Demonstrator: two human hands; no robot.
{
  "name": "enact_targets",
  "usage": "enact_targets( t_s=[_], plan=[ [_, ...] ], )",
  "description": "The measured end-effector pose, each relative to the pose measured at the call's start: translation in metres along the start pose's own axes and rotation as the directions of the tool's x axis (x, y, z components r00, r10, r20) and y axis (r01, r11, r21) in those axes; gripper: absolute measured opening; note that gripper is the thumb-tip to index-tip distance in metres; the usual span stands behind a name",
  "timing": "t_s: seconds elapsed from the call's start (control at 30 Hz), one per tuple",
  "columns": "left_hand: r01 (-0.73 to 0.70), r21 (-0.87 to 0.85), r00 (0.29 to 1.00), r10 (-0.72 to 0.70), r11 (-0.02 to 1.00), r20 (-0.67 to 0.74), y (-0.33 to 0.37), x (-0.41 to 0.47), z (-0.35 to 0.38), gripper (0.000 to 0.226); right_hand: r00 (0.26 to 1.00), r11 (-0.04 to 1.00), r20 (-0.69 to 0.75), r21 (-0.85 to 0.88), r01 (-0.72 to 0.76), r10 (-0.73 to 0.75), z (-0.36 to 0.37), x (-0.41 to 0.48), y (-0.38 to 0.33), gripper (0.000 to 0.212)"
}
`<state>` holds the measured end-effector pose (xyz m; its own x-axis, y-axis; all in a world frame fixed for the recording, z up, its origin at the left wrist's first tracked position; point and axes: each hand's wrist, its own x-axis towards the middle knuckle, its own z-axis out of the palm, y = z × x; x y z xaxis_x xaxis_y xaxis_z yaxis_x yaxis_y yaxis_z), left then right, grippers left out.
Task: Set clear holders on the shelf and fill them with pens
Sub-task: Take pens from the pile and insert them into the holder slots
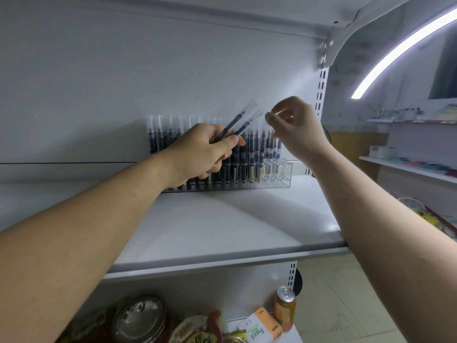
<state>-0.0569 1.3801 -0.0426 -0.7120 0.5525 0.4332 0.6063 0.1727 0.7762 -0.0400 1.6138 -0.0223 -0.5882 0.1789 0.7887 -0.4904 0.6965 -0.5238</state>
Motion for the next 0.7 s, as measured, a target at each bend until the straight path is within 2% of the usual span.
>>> enact_targets(
  t_s=[0.07, 0.17, 0.27, 0.37, 0.57, 0.7],
  plan=[
    [-0.005, -0.031, 1.0, 0.004, 1.0, -0.01, 0.0, 0.0, 0.0, 0.021, 1.0, 0.989, -0.008, 0.15, 0.003, -0.002, -0.001, 0.002, -0.003, 0.009],
    [-0.006, -0.089, 1.0, 0.005, 0.996, -0.013, 0.001, 0.0, 0.0, 0.022, 0.984, 0.909, 0.173, 0.404, -0.1, 0.031, -0.002, -0.001, -0.009, 0.01],
    [-0.002, -0.124, 1.0, 0.001, 0.992, -0.007, 0.001, 0.0, 0.001, 0.023, 0.939, 0.866, 0.343, 0.463, -0.19, 0.023, -0.002, -0.005, -0.013, 0.008],
    [-0.004, -0.131, 1.0, 0.005, 0.991, 0.006, 0.001, 0.001, 0.001, 0.025, 0.912, 0.835, 0.411, 0.499, -0.234, 0.01, -0.002, -0.005, -0.014, 0.014],
    [-0.017, -0.103, 1.0, 0.016, 0.995, -0.01, 0.0, 0.001, 0.0, 0.027, 0.922, 0.753, 0.386, 0.6, -0.27, 0.023, -0.004, -0.001, -0.011, 0.016],
    [0.005, -0.096, 1.0, -0.005, 0.995, 0.004, -0.001, 0.001, -0.001, 0.031, 0.963, 0.689, 0.264, 0.687, -0.231, 0.06, -0.008, 0.004, -0.009, 0.011]
  ],
)
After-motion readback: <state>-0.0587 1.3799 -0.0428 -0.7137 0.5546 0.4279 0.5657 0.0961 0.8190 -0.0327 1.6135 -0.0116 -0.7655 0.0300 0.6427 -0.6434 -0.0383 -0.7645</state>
